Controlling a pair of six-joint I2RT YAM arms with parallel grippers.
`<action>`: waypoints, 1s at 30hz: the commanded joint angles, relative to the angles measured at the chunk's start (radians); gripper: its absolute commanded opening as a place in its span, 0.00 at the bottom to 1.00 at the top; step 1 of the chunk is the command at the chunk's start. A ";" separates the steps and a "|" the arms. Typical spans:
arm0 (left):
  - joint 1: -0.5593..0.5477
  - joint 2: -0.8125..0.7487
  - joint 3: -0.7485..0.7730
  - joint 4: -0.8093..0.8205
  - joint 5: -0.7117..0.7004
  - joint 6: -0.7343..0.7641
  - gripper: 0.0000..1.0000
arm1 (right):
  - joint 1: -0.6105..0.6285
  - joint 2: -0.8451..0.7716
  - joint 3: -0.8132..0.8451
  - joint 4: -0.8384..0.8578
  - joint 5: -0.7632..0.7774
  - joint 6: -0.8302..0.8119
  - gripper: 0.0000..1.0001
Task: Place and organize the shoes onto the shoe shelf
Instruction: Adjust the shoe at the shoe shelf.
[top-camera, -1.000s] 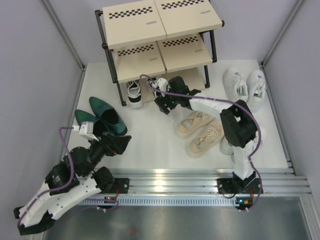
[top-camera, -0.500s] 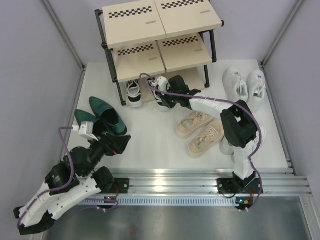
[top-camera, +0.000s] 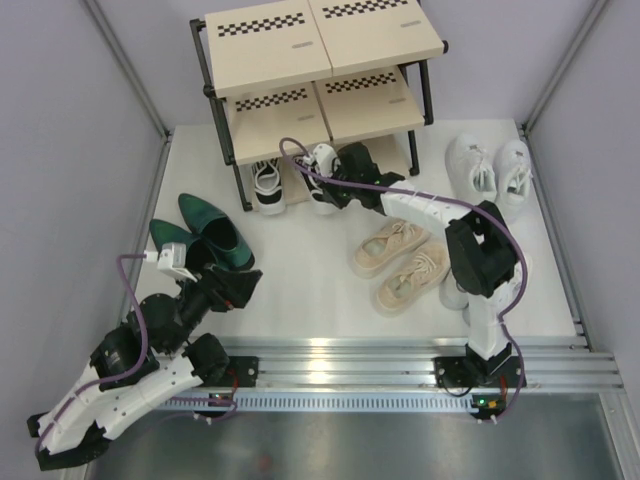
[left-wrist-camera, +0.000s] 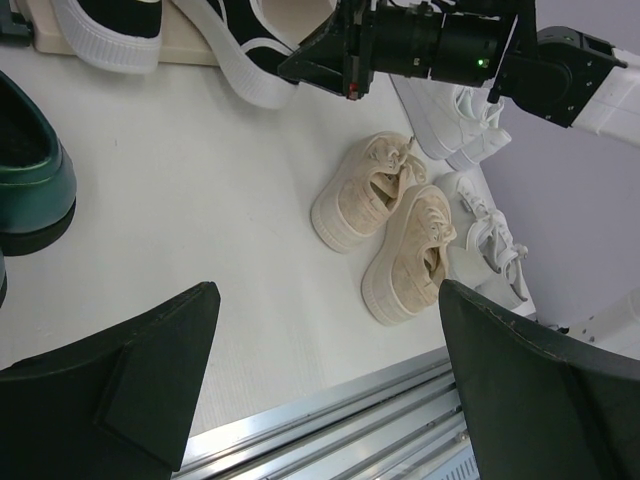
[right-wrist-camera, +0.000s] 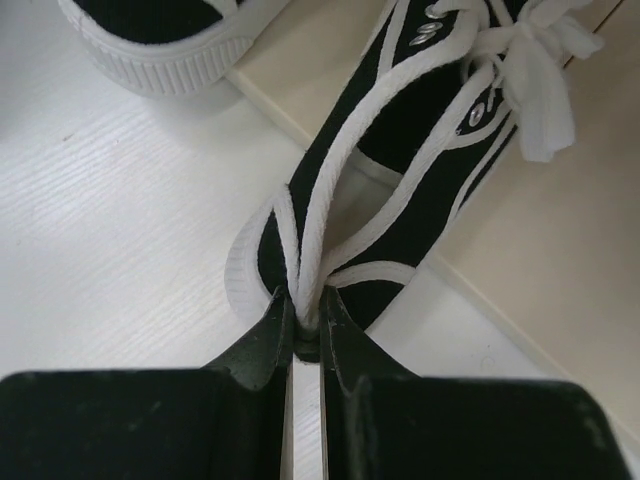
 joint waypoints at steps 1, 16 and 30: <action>-0.001 -0.010 0.028 0.016 -0.010 0.011 0.96 | 0.017 -0.038 0.133 0.110 -0.013 -0.037 0.00; -0.001 -0.011 0.043 0.016 -0.020 0.021 0.96 | 0.077 0.081 0.256 0.137 0.170 -0.022 0.00; -0.001 -0.008 0.043 0.016 -0.025 0.021 0.96 | 0.080 0.077 0.224 0.187 0.282 0.041 0.00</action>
